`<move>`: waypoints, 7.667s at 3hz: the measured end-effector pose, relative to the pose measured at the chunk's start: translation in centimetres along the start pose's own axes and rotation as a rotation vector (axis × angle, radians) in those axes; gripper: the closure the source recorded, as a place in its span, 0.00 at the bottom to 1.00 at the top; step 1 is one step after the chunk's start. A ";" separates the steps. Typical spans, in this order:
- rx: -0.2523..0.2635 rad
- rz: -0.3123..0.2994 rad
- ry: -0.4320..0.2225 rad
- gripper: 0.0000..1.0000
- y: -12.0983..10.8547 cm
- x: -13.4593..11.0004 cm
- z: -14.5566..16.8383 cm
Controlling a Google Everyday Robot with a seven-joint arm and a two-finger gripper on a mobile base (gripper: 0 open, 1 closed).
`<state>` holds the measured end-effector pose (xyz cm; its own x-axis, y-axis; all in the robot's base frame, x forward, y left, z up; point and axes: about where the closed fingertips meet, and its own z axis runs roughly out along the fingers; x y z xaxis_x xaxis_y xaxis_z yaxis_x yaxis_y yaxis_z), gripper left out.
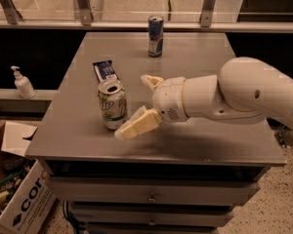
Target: Move 7up can near redbull can
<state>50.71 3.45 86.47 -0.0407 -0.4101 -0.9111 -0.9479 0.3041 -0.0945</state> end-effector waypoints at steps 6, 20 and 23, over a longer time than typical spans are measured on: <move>0.071 0.137 -0.207 0.87 -4.2 -0.5 -1.0; 0.385 0.323 -0.292 0.36 -33.0 3.5 -0.7; 0.340 0.294 -0.240 0.00 -32.5 3.6 0.1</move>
Offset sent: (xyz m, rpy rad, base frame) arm 0.0041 0.0624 -0.0013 0.2011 0.0640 0.0879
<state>81.39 -7.83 86.27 -0.1787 -0.0682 -0.9815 -0.7495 0.6557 0.0909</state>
